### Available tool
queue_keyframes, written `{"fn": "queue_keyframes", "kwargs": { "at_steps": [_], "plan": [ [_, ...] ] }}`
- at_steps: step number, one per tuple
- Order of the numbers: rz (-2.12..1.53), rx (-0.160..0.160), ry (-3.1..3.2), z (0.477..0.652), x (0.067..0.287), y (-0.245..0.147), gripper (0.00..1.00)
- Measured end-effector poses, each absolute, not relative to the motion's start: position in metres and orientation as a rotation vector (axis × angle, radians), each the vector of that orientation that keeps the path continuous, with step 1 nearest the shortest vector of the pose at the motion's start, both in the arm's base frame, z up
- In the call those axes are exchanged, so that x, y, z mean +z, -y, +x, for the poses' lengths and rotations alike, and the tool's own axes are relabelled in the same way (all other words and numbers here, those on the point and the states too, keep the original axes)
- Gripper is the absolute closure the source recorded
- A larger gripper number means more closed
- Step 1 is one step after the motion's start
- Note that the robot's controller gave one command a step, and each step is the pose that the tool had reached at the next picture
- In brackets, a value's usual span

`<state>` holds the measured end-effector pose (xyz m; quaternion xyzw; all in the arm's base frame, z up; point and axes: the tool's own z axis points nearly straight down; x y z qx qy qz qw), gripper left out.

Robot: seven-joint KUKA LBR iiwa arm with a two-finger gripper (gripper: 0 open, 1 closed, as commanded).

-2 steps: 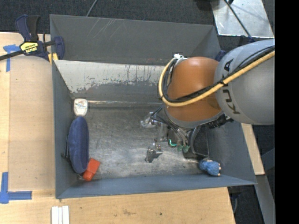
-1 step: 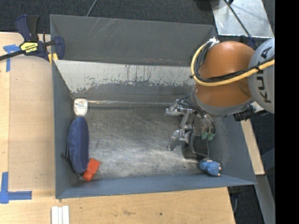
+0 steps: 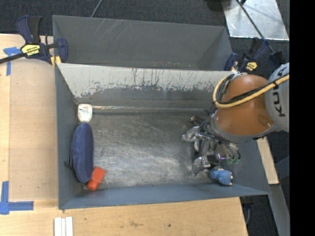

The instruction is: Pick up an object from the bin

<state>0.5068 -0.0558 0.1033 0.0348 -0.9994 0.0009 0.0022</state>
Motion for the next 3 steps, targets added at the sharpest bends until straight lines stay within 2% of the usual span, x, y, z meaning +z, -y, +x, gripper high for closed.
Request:
{"fn": "queue_keyframes", "kwargs": {
  "at_steps": [1,2,3],
  "plan": [
    [0.022,0.007,3.15,0.501,0.177,0.101,0.0],
    [-0.185,-0.004,3.146,0.508,0.112,0.111,0.0],
    [0.079,-0.007,3.159,0.514,0.094,0.128,0.0]
  ]
}}
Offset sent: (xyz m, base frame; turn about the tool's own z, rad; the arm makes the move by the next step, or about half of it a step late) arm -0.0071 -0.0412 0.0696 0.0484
